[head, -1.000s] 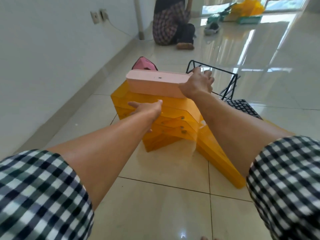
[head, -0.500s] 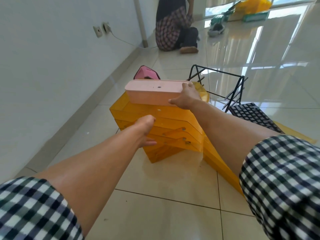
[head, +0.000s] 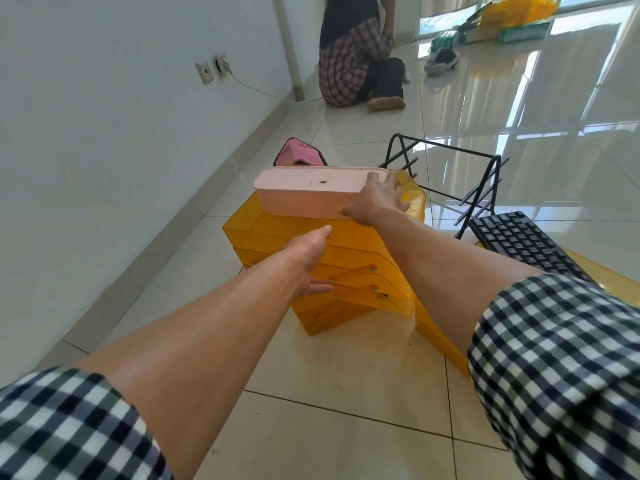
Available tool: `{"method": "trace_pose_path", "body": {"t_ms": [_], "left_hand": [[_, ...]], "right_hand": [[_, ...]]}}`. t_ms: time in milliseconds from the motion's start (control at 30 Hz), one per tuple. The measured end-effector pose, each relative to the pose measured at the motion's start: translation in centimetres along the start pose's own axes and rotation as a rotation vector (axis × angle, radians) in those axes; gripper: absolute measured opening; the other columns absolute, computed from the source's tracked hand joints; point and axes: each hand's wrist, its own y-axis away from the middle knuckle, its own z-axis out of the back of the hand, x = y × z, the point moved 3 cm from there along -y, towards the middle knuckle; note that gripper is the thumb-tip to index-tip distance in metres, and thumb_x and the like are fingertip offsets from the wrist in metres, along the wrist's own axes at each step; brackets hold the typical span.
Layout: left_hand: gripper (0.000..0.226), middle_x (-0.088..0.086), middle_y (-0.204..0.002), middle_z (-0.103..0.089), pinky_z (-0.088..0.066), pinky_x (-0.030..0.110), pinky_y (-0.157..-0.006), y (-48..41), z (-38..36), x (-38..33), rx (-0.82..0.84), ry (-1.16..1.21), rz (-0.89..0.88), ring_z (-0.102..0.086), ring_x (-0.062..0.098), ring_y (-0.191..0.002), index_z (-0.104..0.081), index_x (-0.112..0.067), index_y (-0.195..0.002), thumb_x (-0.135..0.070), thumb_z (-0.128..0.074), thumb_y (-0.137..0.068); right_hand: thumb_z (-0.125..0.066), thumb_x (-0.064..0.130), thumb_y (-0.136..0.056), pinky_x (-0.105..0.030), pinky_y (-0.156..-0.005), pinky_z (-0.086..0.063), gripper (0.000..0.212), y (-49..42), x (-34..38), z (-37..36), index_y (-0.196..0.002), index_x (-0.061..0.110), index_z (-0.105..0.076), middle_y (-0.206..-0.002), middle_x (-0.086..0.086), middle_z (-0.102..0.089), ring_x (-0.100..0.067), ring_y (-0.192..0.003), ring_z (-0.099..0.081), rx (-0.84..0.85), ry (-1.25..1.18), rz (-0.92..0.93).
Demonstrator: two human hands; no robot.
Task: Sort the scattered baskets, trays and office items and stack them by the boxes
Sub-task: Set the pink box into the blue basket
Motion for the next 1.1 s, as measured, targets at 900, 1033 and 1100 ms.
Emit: {"method": "trace_pose_path", "body": {"t_ms": [900,1033,1100], "left_hand": [[0.041,0.011,-0.159,-0.029,-0.061,0.039,-0.052,-2.3,-0.1,-0.3,0.055,-0.056,-0.028,-0.059,0.040,-0.110,-0.045,-0.027,-0.146,-0.026,-0.047,-0.105],[0.045,0.011,-0.159,-0.029,-0.060,0.038,-0.048,-2.1,-0.1,-0.2,0.040,-0.039,0.004,-0.058,0.041,-0.117,-0.042,-0.026,-0.148,-0.029,-0.052,-0.104],[0.047,0.011,-0.160,-0.029,-0.060,0.037,-0.047,-1.8,0.1,-0.2,0.034,-0.030,0.009,-0.057,0.040,-0.120,-0.041,-0.027,-0.148,-0.030,-0.054,-0.103]], "right_hand": [[-0.094,0.044,-0.063,-0.040,-0.107,-0.040,0.111,-1.4,-2.2,0.9,-0.148,0.011,-0.030,-0.139,-0.010,-0.043,-0.028,-0.129,-0.044,-0.147,-0.214,0.072],[-0.092,0.055,-0.059,-0.041,-0.104,-0.045,0.106,-0.3,-3.0,2.7,-0.140,0.012,-0.039,-0.133,-0.009,-0.045,-0.028,-0.124,-0.048,-0.234,-0.246,0.021],[-0.092,0.055,-0.058,-0.038,-0.100,-0.047,0.105,0.4,-3.8,3.9,-0.138,0.012,-0.040,-0.131,-0.008,-0.045,-0.025,-0.121,-0.049,-0.260,-0.277,0.031]]}}
